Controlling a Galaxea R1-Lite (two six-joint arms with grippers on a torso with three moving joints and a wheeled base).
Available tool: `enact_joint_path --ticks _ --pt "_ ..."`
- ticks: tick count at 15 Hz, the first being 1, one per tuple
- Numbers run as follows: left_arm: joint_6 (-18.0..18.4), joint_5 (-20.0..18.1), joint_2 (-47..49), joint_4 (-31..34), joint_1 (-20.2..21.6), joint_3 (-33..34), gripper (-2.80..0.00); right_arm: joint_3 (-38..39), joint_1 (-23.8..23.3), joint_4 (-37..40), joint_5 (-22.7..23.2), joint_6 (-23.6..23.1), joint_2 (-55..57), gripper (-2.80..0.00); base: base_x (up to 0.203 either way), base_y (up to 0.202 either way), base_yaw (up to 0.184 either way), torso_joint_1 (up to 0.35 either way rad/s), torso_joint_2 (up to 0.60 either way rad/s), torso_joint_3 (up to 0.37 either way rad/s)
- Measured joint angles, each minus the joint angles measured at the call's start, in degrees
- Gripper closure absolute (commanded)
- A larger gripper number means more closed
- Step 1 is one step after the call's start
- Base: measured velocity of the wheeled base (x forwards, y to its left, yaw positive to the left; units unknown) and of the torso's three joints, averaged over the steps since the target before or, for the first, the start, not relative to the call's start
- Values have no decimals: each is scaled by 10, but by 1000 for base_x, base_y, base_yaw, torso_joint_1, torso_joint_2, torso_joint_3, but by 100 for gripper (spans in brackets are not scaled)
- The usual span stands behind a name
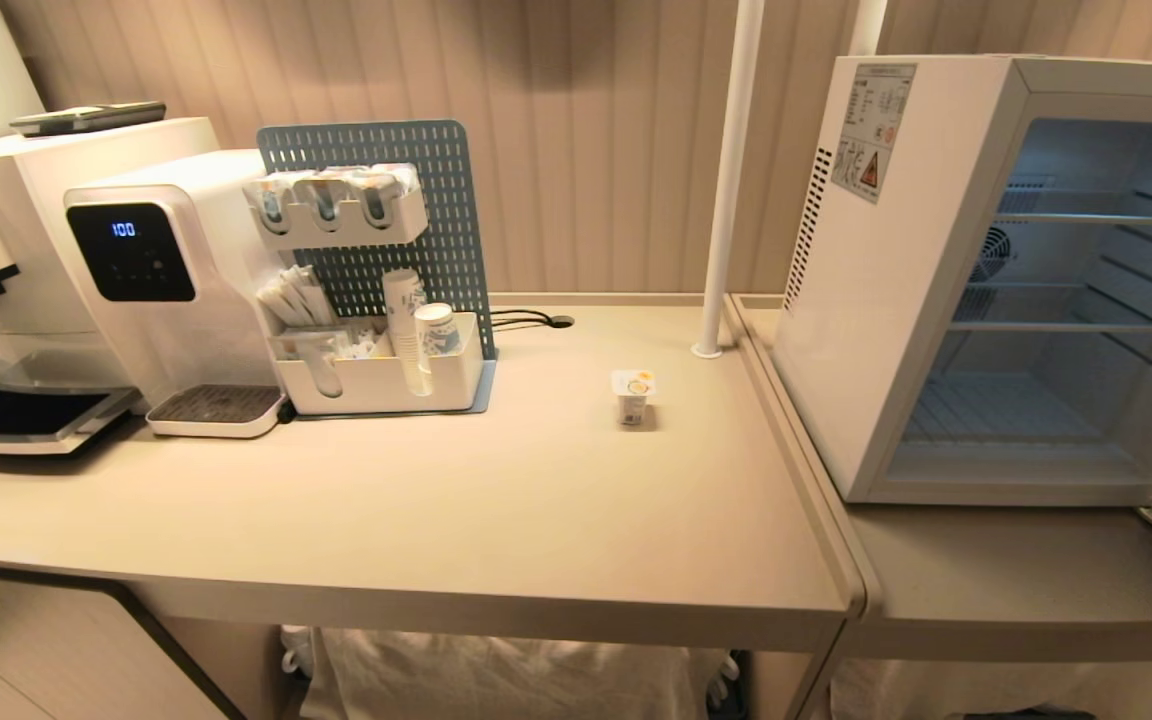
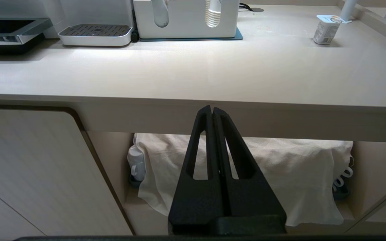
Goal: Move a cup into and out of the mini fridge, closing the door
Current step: Place the yoghurt on the table
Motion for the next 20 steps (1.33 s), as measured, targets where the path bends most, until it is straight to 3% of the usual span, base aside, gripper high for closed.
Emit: enact_joint_path --ticks 3,5,7,12,20 --pt "0 0 0 -1 0 0 0 103 5 -83 -108 17 -78 0 0 0 0 0 0 0" --pt "0 0 0 -1 0 0 0 190 7 -220 -188 15 -97 0 0 0 0 0 0 0" --pt "0 0 0 0 0 0 0 220 7 -305 -231 -4 -105 0 0 0 0 0 0 0" --pt "0 0 0 0 0 0 0 232 8 -286 -238 -38 -109 0 0 0 0 0 0 0" --pt "0 0 0 0 0 0 0 233 8 -287 -237 -41 -108 0 0 0 0 0 0 0"
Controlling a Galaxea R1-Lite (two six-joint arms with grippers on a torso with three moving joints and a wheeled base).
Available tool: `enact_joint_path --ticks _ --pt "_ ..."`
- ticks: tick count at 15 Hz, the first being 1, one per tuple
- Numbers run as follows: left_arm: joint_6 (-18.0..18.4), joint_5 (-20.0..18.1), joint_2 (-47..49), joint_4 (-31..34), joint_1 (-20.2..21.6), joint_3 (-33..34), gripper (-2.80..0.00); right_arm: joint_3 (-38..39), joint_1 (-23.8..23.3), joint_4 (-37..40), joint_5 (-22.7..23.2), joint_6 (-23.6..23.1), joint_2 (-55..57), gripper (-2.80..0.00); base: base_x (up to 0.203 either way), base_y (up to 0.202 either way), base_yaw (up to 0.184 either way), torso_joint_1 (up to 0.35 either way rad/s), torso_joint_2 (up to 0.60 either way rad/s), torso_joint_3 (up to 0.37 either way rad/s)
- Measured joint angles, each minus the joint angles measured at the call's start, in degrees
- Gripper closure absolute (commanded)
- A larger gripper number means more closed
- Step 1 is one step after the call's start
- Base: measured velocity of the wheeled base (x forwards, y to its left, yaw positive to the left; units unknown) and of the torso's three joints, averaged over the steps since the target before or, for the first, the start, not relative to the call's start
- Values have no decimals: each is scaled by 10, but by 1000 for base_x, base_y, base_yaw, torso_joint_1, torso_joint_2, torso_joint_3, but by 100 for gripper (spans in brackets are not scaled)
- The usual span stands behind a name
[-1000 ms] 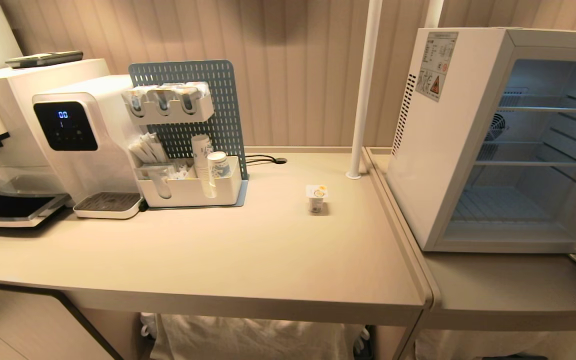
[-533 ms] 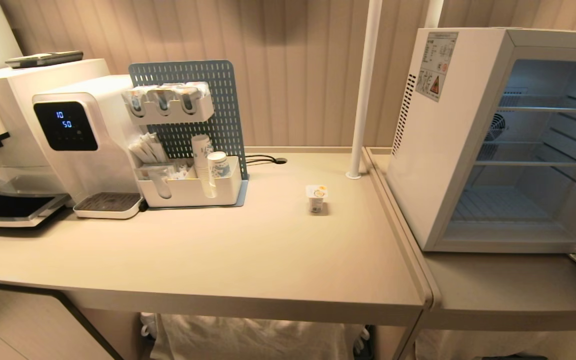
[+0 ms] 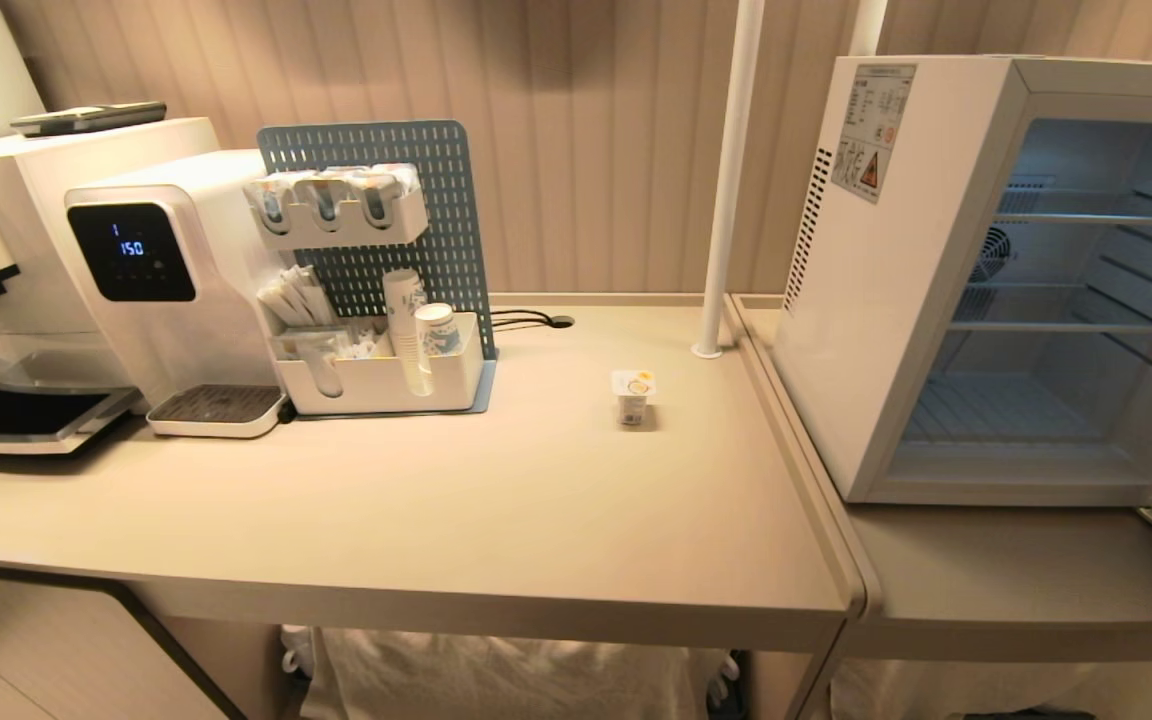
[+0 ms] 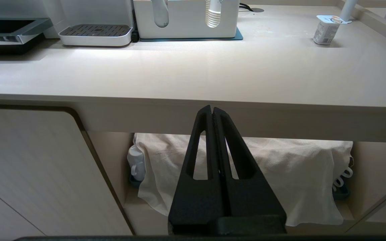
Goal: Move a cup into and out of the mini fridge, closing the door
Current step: Place the yoghurt on the table
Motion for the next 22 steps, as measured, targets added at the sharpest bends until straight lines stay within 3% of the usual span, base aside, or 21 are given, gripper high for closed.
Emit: enact_joint_path --ticks 5,22 --pt "1 0 0 1 0 0 0 0 0 0 -1 0 0 0 2 37 -4 1 1 1" --pt "0 0 0 0 -1 0 0 0 0 0 0 1 0 0 0 172 1 1 1 1"
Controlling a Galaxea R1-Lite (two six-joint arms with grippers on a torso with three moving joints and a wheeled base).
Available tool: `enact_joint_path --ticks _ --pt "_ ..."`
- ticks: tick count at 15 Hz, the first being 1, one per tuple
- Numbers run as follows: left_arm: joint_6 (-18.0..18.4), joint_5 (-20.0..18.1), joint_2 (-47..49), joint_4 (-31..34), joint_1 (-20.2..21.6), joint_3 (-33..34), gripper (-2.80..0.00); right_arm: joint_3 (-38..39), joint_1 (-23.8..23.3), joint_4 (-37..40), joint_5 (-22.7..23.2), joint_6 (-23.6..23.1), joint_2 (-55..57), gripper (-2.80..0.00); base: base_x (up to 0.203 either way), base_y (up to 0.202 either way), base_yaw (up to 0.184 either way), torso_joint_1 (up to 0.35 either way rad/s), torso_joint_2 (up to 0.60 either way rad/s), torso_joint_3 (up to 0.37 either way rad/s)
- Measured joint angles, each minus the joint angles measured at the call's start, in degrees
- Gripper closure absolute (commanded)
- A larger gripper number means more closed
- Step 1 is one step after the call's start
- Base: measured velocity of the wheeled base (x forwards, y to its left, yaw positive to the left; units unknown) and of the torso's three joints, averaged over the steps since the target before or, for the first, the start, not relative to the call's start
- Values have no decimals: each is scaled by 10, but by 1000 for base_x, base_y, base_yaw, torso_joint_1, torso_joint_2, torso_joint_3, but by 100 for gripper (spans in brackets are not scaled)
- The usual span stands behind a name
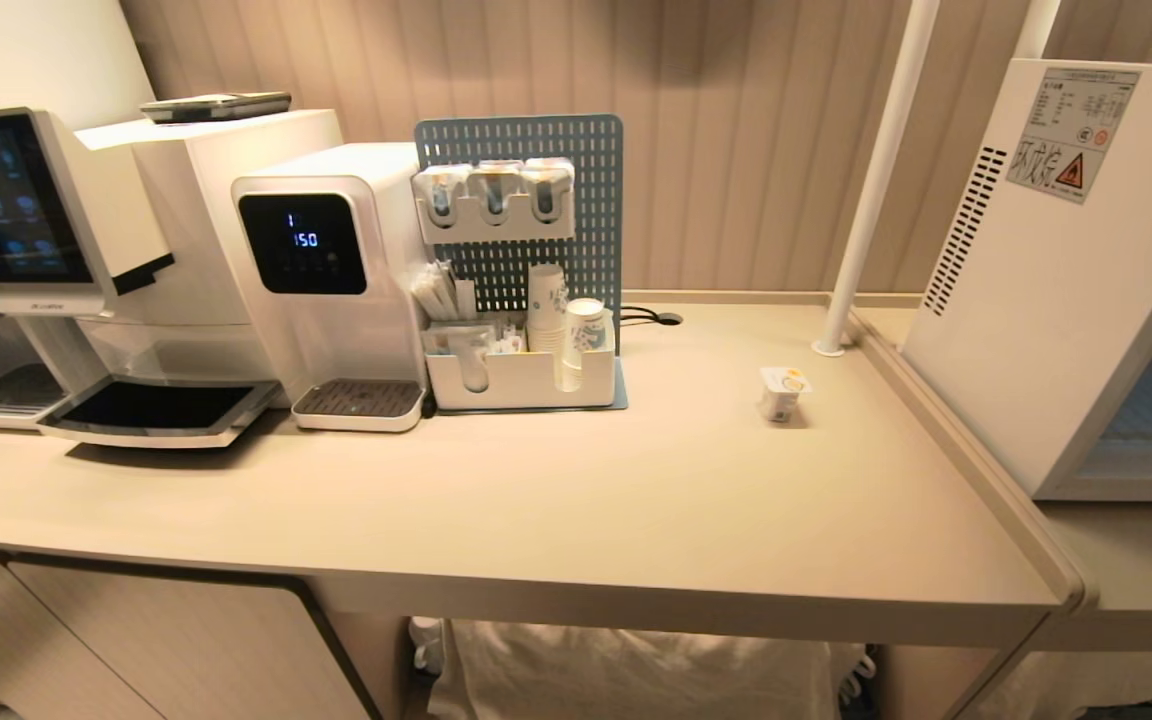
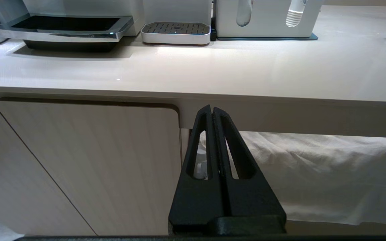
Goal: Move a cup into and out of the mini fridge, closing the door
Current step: Place the yoghurt on the table
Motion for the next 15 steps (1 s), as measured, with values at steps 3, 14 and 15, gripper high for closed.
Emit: enact_joint_path --ticks 3,14,15 --pt "0 0 0 0 1 0 0 0 1 0 0 0 0 0 0 0 0 0 0 0" --pt "-2 0 0 0 0 0 0 -79 0 29 5 19 12 0 0 0 0 0 0 0" --pt "-1 0 0 0 1 0 0 -119 0 52 18 25 30 0 0 0 0 0 0 0"
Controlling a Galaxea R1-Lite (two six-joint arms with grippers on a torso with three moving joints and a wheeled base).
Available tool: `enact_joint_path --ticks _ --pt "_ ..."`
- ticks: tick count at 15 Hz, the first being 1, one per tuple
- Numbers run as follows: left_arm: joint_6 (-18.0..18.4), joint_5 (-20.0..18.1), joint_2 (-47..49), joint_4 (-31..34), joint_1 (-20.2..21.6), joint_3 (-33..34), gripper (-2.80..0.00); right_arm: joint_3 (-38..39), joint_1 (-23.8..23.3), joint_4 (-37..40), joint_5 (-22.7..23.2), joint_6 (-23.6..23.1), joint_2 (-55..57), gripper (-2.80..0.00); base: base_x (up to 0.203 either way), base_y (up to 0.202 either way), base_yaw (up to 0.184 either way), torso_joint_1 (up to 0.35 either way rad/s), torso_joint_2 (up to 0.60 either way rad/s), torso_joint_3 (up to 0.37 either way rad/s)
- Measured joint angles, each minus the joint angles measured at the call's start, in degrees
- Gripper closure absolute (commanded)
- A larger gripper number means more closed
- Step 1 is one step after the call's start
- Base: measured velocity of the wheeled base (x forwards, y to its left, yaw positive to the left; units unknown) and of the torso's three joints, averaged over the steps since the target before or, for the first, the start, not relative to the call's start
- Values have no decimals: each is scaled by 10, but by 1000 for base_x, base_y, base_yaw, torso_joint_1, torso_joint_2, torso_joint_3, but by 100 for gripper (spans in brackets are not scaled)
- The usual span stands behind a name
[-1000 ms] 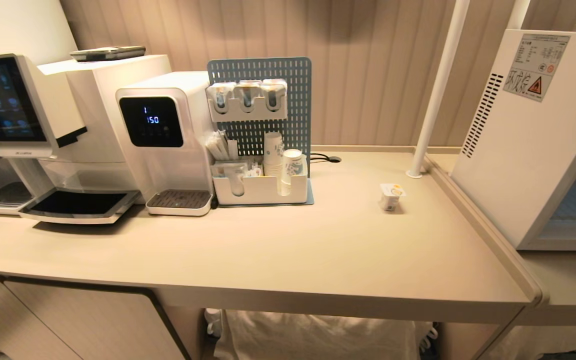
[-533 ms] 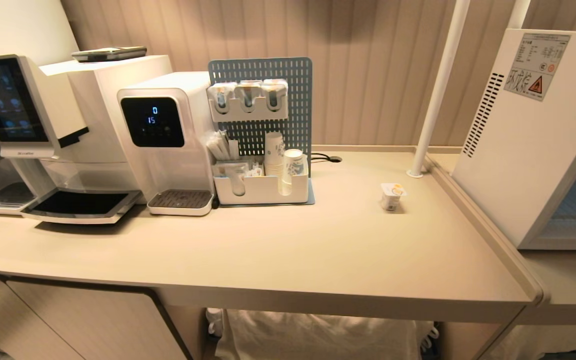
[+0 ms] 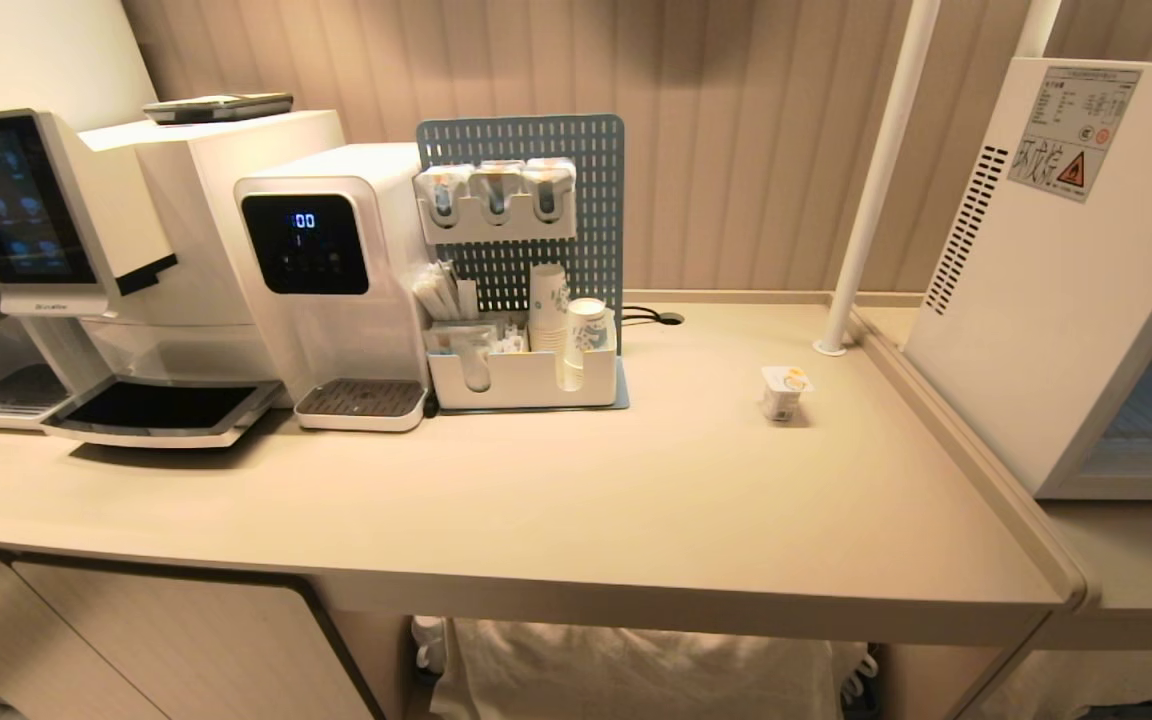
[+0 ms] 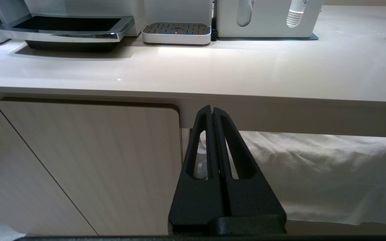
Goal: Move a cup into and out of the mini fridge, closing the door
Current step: Place the yoghurt on the table
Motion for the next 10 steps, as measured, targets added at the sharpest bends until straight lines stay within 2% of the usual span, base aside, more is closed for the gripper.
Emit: enact_joint_path --ticks 3,5,8,10 --pt "0 0 0 0 0 0 0 -79 1 82 64 6 88 0 0 0 0 0 0 0" --pt "0 0 0 0 0 0 0 -110 5 112 105 -7 171 0 0 0 0 0 0 0" --pt "0 0 0 -1 0 0 0 -135 15 122 142 -50 325 0 0 0 0 0 0 0" --pt "0 0 0 0 0 0 0 -140 17 89 161 -76 443 0 0 0 0 0 0 0"
